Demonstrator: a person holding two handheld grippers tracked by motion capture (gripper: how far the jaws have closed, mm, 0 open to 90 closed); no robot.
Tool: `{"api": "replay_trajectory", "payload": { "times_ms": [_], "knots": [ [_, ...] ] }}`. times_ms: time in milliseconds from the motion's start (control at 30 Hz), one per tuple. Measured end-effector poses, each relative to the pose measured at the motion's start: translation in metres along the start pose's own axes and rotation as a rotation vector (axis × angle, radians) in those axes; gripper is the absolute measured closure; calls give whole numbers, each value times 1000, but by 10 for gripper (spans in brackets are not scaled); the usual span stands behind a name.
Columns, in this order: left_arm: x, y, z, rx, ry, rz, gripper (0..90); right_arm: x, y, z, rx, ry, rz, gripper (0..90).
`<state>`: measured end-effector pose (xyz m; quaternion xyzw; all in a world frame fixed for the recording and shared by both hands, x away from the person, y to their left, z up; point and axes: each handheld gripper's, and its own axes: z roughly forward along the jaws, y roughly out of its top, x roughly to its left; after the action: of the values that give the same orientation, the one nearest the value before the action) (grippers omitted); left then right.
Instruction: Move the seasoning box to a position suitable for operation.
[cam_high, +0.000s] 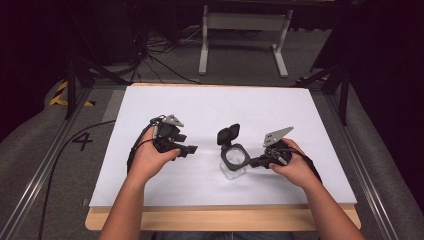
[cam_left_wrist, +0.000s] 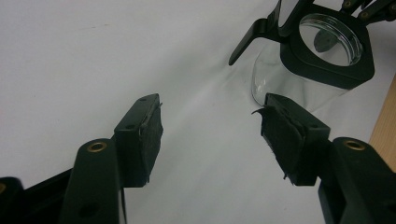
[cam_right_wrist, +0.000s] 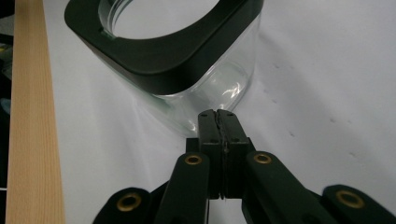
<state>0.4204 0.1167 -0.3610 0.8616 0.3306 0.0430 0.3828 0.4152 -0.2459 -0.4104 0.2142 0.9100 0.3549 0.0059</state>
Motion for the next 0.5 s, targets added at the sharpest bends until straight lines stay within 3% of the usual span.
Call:
{"api": "replay_trajectory", "payload": {
  "times_ms": [500],
  "knots": [
    [0,2,0,-1,-7,0,390,23,9,13,52,61,-53,900]
  ]
}}
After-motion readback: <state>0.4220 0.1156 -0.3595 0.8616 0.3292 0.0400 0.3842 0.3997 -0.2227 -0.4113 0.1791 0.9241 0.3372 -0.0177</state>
